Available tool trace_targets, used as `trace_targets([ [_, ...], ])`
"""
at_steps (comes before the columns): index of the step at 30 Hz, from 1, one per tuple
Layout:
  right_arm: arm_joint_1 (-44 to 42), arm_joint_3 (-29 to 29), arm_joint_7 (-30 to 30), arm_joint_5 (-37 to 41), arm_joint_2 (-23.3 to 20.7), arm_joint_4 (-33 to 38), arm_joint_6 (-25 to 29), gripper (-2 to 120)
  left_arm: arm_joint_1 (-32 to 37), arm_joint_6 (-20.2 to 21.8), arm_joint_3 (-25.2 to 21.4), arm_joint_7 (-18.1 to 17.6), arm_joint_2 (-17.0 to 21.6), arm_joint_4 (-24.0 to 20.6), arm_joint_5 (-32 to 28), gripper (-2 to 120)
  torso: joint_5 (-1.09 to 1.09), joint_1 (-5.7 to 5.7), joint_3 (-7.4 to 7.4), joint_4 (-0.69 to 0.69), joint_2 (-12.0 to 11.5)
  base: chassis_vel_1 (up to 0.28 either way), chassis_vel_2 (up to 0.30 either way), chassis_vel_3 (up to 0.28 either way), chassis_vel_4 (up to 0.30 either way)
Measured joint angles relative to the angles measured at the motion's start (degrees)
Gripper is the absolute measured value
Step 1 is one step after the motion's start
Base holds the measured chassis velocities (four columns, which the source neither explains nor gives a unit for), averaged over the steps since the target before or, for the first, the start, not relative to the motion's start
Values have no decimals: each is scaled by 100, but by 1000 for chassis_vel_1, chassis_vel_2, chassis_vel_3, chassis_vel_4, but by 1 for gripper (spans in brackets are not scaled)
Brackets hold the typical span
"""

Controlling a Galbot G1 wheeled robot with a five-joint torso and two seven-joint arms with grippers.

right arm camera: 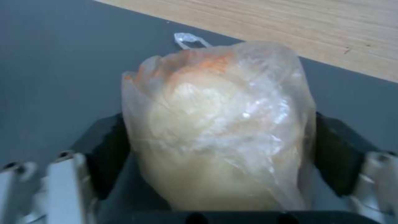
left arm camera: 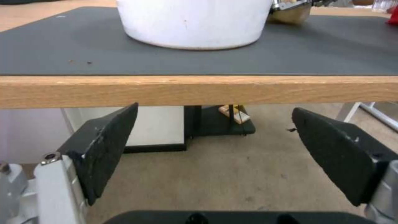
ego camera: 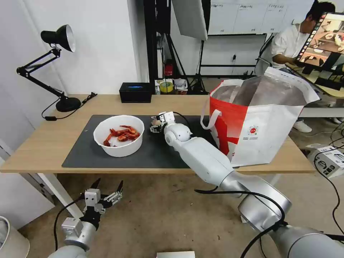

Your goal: Pick up the trash from the table and place it into the takeout bag.

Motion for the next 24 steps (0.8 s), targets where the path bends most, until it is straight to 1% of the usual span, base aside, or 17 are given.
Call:
trace_targets([
  [1, -10, 10, 0, 8, -16, 1, 3, 78, -6, 0, 11, 0, -4, 5, 2, 100, 0, 0, 0, 0, 0, 0, 0, 0, 0],
  [2, -10, 10, 0, 8, -16, 1, 3, 78, -6, 0, 11, 0, -4, 5, 2, 100, 0, 0, 0, 0, 0, 0, 0, 0, 0],
  [4, -33, 14, -1, 22, -42, 15, 4, 70, -11, -1, 26, 0, -11, 8, 9, 100, 0, 0, 0, 0, 0, 0, 0, 0, 0],
  [6, -33, 14, -1, 22, -42, 15, 4, 70, -11, -1, 26, 0, -11, 8, 9, 100, 0, 0, 0, 0, 0, 0, 0, 0, 0],
  [8, -97, 23, -6, 34, -89, 53, 22, 54, -17, -4, 40, 0, -22, 21, 18, 100, 1, 0, -1, 0, 0, 0, 0, 0, 0],
  [9, -111, 26, -6, 35, -100, 67, 26, 51, -16, -5, 40, 0, -22, 23, 19, 100, 0, 0, -1, 0, 0, 0, 0, 0, 0],
  [10, -111, 26, -6, 35, -100, 67, 26, 51, -16, -5, 40, 0, -22, 23, 19, 100, 0, 0, -1, 0, 0, 0, 0, 0, 0],
  [11, -140, 30, -6, 41, -134, 125, 35, 44, -14, -8, 39, 0, -22, 23, 22, 100, 1, -1, -1, 1, 0, 0, 0, 0, 0],
  [12, -162, 29, 4, 70, -170, 201, 37, 41, -13, -10, 37, 0, -18, 24, 22, 100, 1, 0, 0, 1, 0, 0, 0, 0, 0],
  [14, -205, 7, 61, 182, -288, 442, 36, 31, -14, -11, 34, 0, -3, 19, 22, 100, 0, 0, 0, 0, 0, 0, 0, 0, 0],
  [15, -205, 7, 61, 182, -288, 442, 36, 31, -14, -11, 34, 0, -3, 19, 22, 100, 0, 0, 0, 0, 0, 0, 0, 0, 0],
  [18, -265, -29, 174, 325, -505, 879, 46, 17, -16, -11, 35, -5, 3, -17, 22, 100, 0, 0, 0, 0, 0, 0, 0, 0, 0],
  [19, -265, -29, 174, 325, -505, 879, 46, 17, -16, -11, 35, -5, 3, -17, 22, 100, 0, 0, 0, 0, 0, 0, 0, 0, 0],
  [22, -388, -83, 328, 465, -919, 1640, 155, 7, 26, -11, 33, -8, -3, -65, 23, 100, 1, 0, 0, 0, 0, 0, 0, 0, 0],
  [23, -388, -83, 328, 465, -919, 1640, 155, 7, 26, -11, 33, -8, -3, -65, 23, 100, 1, 0, 0, 0, 0, 0, 0, 0, 0],
  [24, -436, -102, 356, 480, -1066, 1910, 198, 7, 42, -12, 26, -7, -5, -78, 26, 100, 0, 0, 0, 0, 0, 0, 0, 0, 0],
])
